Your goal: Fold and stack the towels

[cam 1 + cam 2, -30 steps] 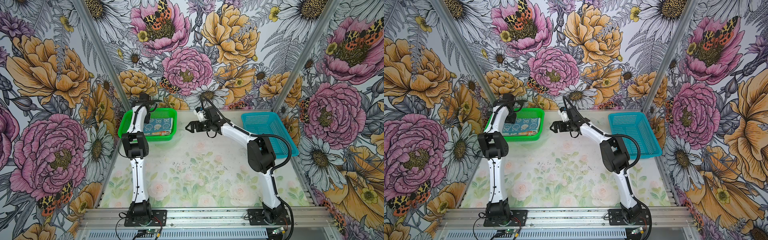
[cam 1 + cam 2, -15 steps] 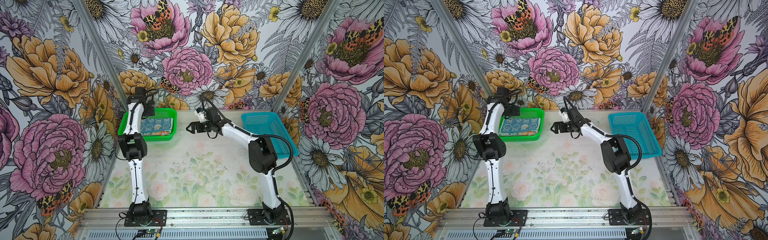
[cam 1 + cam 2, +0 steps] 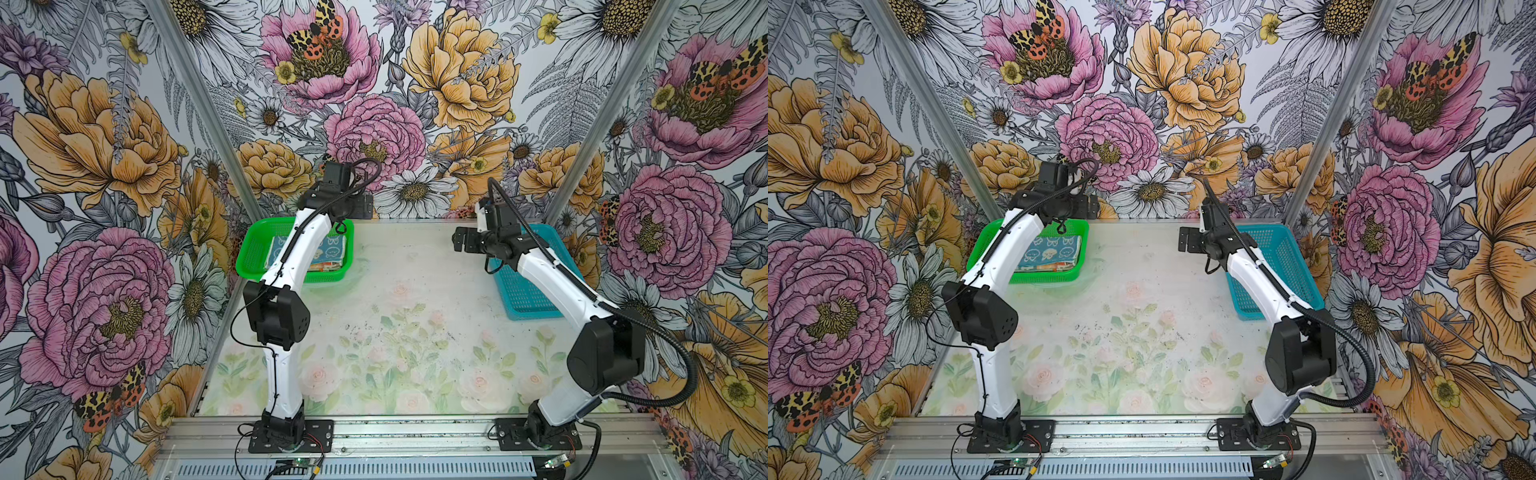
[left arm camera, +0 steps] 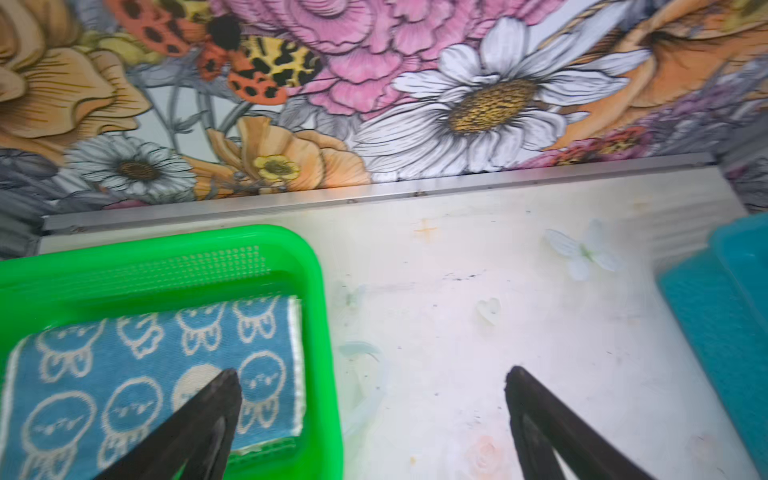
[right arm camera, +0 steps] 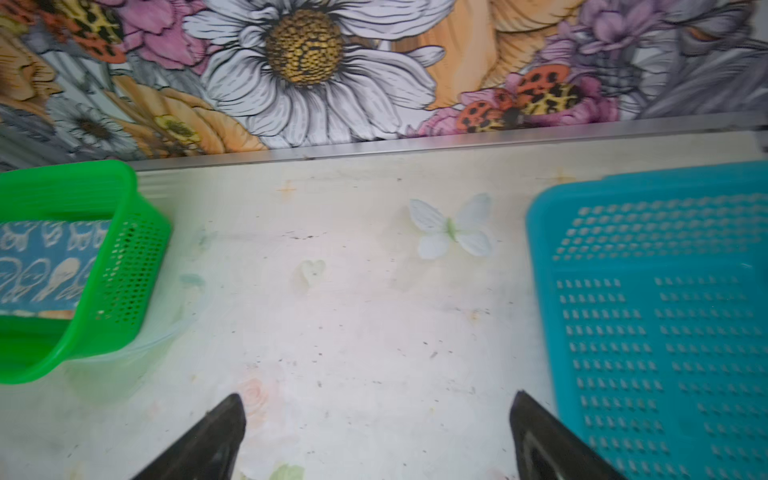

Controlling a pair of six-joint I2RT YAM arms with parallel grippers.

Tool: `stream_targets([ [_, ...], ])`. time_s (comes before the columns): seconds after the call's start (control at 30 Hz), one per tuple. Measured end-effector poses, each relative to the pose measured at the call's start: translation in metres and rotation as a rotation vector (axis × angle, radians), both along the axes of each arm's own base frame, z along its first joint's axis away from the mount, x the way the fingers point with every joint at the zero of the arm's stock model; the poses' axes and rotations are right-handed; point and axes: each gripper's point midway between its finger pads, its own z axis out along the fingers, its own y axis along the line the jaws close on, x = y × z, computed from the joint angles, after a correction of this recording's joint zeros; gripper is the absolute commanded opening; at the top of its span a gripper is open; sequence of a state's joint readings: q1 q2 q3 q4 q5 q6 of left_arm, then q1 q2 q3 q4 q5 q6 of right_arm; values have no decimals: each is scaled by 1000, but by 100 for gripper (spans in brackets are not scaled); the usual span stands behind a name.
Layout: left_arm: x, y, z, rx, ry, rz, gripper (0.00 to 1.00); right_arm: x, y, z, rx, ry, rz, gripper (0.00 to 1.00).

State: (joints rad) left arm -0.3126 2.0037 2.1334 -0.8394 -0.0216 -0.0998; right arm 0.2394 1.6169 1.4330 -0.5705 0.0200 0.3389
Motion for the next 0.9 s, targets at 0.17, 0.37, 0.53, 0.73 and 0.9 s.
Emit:
stream_targets([
  [0.17, -36, -81, -13, -86, -45, -153, 99, -28, -62, -56, -82, 159, -147, 94],
  [0.37, -80, -155, -47, -180, -20, -293, 99, -56, -81, -112, -138, 329, -176, 70],
  [0.53, -110, -174, -51, -216, -13, -339, 99, -60, -79, -139, -152, 398, -169, 38],
  [0.73, -129, -158, -22, -260, -74, -336, 99, -61, -55, -140, -157, 388, -127, 14],
  [0.9, -143, -143, -14, -267, -99, -323, 99, -64, -13, -129, -186, 358, -79, 1],
])
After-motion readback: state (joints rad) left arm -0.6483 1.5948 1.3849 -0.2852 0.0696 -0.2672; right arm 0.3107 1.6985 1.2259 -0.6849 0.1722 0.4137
